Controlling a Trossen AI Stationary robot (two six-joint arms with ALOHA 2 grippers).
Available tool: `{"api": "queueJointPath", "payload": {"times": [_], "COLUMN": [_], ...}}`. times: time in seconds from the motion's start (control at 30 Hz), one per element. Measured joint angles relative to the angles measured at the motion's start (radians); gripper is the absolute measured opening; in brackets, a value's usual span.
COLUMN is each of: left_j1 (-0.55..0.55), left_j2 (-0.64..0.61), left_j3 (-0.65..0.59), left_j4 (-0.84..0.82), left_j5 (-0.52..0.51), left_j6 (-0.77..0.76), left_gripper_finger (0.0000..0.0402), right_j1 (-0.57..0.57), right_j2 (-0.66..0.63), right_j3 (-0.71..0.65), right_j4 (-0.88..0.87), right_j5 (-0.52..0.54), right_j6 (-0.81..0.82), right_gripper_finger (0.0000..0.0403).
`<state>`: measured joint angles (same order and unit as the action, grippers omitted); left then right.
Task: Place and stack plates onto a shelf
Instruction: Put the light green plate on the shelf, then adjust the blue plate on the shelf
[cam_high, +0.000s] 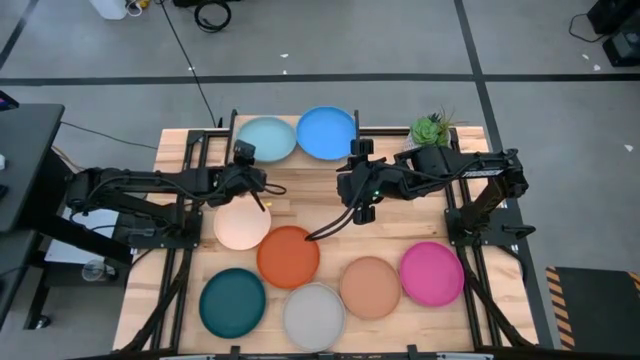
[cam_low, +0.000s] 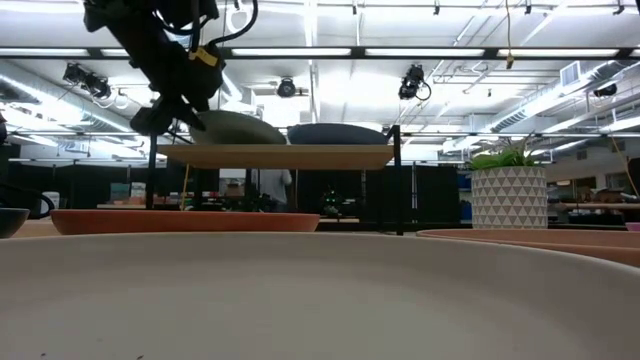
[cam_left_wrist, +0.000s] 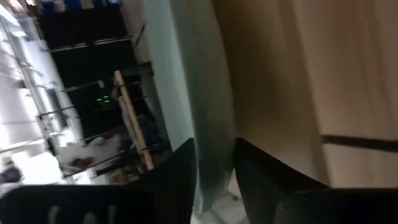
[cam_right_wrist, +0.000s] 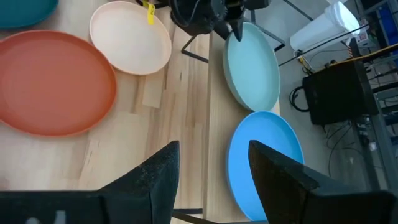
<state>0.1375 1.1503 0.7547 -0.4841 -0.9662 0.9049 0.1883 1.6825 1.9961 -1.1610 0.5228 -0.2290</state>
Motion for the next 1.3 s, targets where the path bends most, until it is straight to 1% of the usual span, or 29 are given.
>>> {"api": "queueJointPath", "payload": {"times": [0.1, 0.27, 0.37, 0.43, 0.5, 0.57, 0.6, 0.67, 0.73, 0.87, 0.93, 1.0, 1.1, 1.2, 1.3], "left_j1": [0.000, -0.010, -0.034, -0.045, -0.050, -0.051, -0.052, -0.061, -0.078, -0.120, -0.127, -0.129, -0.129, -0.129, -0.110], "left_j2": [0.000, -0.008, -0.026, -0.041, -0.047, -0.054, -0.054, -0.053, -0.053, -0.053, -0.053, -0.053, -0.051, -0.051, -0.051], "left_j3": [0.000, 0.000, 0.016, 0.054, 0.110, 0.160, 0.183, 0.223, 0.250, 0.263, 0.245, 0.215, 0.188, 0.187, 0.187], "left_j4": [-0.021, -0.024, -0.045, -0.121, -0.197, -0.324, -0.359, -0.402, -0.430, -0.391, -0.315, -0.235, -0.164, -0.121, -0.022], "left_j5": [0.025, 0.010, 0.007, 0.050, 0.115, 0.185, 0.205, 0.241, 0.299, 0.439, 0.470, 0.468, 0.461, 0.444, 0.437], "left_j6": [-0.058, -0.083, -0.102, -0.169, -0.262, -0.352, -0.393, -0.469, -0.537, -0.622, -0.645, -0.654, -0.644, -0.625, -0.620], "left_gripper_finger": [0.0139, 0.0183, 0.0202, 0.0210, 0.0214, 0.0215, 0.0215, 0.0215, 0.0215, 0.0215, 0.0215, 0.0215, 0.0215, 0.0215, 0.0215], "right_j1": [0.000, 0.000, 0.000, 0.000, 0.000, 0.000, 0.000, -0.001, -0.004, -0.041, -0.065, -0.090, -0.143, -0.215, -0.274], "right_j2": [0.000, 0.000, 0.000, 0.000, 0.000, 0.000, -0.001, -0.002, -0.001, 0.000, 0.002, 0.001, -0.001, -0.002, -0.002], "right_j3": [0.000, 0.000, 0.000, 0.000, 0.000, -0.001, -0.009, -0.040, -0.092, -0.244, -0.303, -0.336, -0.365, -0.371, -0.373], "right_j4": [0.000, 0.000, 0.000, 0.000, 0.000, -0.001, 0.005, 0.013, 0.028, 0.122, 0.138, 0.157, 0.142, 0.144, 0.167], "right_j5": [0.000, 0.000, 0.000, -0.001, -0.001, -0.007, -0.012, -0.020, -0.019, -0.022, -0.016, 0.003, 0.029, 0.018, -0.009], "right_j6": [0.001, 0.002, 0.002, 0.002, 0.007, 0.023, 0.036, 0.061, 0.080, 0.079, 0.076, 0.074, 0.068, 0.045, 0.022], "right_gripper_finger": [0.0197, 0.0197, 0.0197, 0.0197, 0.0197, 0.0197, 0.0197, 0.0197, 0.0197, 0.0197, 0.0197, 0.0197, 0.0197, 0.0197, 0.0197]}}
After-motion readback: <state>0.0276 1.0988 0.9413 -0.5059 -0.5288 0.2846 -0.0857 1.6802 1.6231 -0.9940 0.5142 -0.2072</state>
